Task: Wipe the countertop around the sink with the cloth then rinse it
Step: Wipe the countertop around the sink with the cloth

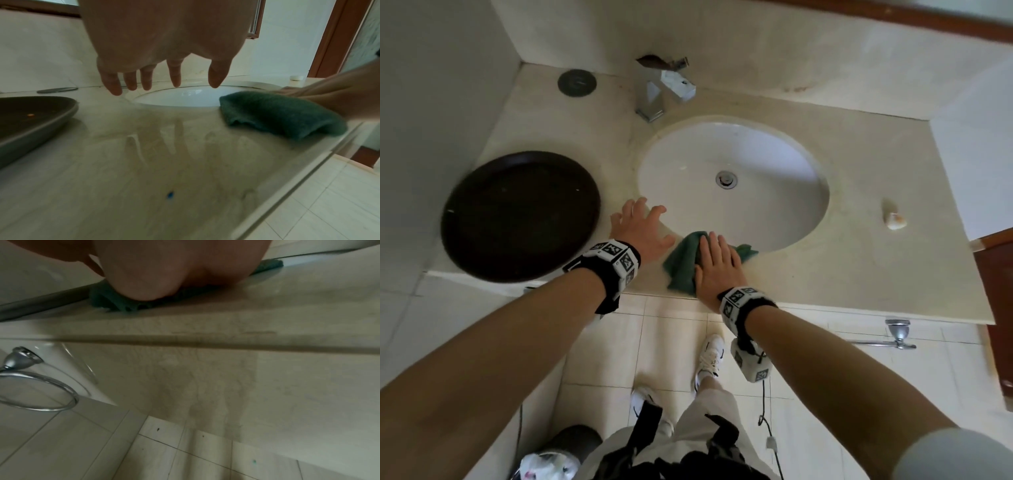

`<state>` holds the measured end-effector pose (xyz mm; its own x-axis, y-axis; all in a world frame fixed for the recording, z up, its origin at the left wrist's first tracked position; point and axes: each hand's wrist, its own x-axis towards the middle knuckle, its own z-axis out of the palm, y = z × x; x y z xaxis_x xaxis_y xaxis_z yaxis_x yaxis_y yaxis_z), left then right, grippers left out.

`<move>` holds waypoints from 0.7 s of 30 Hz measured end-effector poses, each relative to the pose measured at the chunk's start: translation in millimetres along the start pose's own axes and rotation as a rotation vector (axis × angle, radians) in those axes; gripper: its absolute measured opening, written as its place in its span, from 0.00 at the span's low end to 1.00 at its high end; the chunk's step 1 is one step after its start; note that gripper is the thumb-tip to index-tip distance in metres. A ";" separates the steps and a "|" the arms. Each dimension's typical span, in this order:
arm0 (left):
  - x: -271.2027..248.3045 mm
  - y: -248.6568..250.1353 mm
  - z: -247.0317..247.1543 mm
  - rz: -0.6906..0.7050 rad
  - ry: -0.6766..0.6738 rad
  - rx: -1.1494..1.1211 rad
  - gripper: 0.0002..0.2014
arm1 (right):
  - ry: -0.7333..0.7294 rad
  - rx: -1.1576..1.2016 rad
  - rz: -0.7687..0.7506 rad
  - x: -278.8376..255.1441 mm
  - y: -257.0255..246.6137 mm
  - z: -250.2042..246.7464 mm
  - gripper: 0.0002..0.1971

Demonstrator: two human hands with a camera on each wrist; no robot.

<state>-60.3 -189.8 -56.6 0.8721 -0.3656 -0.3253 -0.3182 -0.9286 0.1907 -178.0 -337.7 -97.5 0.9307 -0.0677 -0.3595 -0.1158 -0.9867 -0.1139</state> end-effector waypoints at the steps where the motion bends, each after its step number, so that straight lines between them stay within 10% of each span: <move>1: 1.9 5.9 1.0 0.008 -0.003 -0.001 0.32 | 0.005 -0.002 -0.003 -3.8 7.4 1.2 0.32; 21: 103.4 183.1 21.6 0.179 -0.092 -0.012 0.31 | -0.044 -0.100 0.092 20.9 244.4 -31.7 0.33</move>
<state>-36.5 -398.9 -75.3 0.7643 -0.5295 -0.3682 -0.4603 -0.8477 0.2635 -175.9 -585.0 -103.5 0.9013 -0.1542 -0.4049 -0.1630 -0.9865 0.0130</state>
